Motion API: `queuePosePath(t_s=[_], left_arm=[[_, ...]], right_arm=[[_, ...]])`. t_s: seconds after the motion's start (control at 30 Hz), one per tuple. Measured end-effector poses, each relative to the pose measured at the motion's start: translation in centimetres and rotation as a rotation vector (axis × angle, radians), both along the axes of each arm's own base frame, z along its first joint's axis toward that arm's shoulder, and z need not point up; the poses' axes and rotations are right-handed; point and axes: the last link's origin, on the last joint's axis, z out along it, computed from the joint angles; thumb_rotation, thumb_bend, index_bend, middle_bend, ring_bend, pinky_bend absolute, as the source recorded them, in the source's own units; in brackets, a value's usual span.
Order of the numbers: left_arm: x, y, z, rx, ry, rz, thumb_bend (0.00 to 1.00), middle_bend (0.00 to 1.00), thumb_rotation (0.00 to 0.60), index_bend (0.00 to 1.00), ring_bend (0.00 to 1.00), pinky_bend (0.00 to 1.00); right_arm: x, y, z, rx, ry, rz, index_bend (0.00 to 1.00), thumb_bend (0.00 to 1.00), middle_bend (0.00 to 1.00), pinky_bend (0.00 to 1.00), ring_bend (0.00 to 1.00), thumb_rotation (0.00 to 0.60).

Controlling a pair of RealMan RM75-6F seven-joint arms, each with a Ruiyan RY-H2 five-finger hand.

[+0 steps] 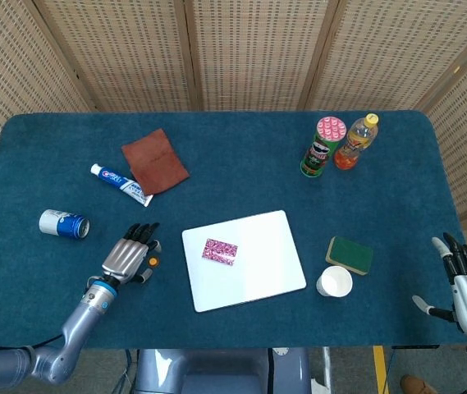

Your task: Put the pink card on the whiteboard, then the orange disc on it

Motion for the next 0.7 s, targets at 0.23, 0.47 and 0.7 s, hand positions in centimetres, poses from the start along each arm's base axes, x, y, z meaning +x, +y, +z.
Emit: queuePosePath(t_s=[0.23,0.47,0.7], left_arm=[[-0.6,0.1,-0.6,0.019,-0.013,-0.009,0.34,0.0,0.6,0.35,0.0,0.0],[-1.2,0.1,-1.1,0.02,-0.021,0.0,0.34,0.0,0.6,0.36,0.0,0.0],[-1.3,0.0,-1.6,0.011,-0.028,-0.001,0.35,0.0,0.6,0.39,0.0,0.0]], right_arm=[[0.0,0.0,0.0,0.0,0.001,0.0,0.0,0.0,0.0,0.0,0.0,0.6],[0.0,0.0,0.0,0.0,0.0,0.0,0.0,0.0,0.0,0.0,0.0,0.6],[0.0,0.0,0.0,0.0,-0.002,-0.001,0.0,0.0,0.0,0.0,0.0,0.6]])
